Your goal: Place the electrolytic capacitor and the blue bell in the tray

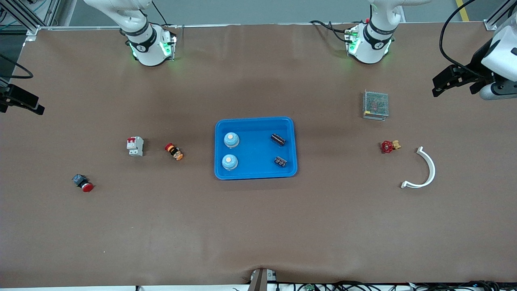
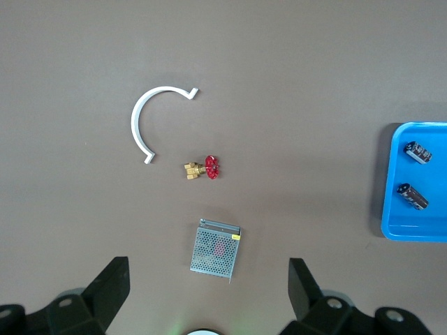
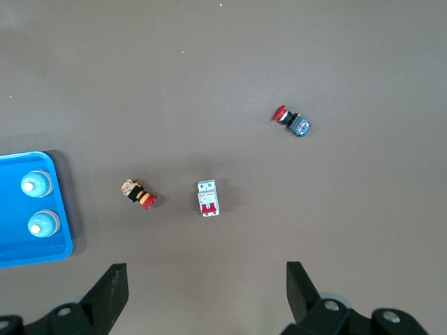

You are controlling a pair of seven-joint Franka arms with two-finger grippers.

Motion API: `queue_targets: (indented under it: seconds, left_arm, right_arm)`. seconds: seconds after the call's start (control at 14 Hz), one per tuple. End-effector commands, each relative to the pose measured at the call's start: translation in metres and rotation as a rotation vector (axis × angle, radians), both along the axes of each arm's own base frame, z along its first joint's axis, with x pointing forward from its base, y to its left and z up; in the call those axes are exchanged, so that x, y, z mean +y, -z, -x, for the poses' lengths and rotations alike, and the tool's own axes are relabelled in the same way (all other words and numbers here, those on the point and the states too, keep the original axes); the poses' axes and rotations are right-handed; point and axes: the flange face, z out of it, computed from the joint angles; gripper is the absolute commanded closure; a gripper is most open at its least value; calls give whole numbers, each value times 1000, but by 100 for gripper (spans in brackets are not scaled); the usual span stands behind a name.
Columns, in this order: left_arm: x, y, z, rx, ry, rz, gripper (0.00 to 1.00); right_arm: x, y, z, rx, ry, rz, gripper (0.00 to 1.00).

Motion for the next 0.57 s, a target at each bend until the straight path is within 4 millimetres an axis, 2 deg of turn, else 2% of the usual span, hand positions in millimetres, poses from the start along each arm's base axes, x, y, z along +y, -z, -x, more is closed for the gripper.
queue_targets:
  seconds: [0.0, 0.14, 0.21, 0.5]
  left_arm:
    - [1, -8, -7, -18, 16, 3, 0]
    - [-2, 9, -18, 11, 20, 4, 0]
    - [-1, 9, -20, 11, 19, 5, 0]
    - [6, -16, -19, -42, 8, 9, 0]
  right_arm:
    - [1, -2, -2, -6, -7, 17, 0]
    - [1, -1, -2, -4, -7, 17, 0]
    - [1, -1, -2, -4, -7, 17, 0]
    - [3, -1, -2, -4, -10, 17, 0]
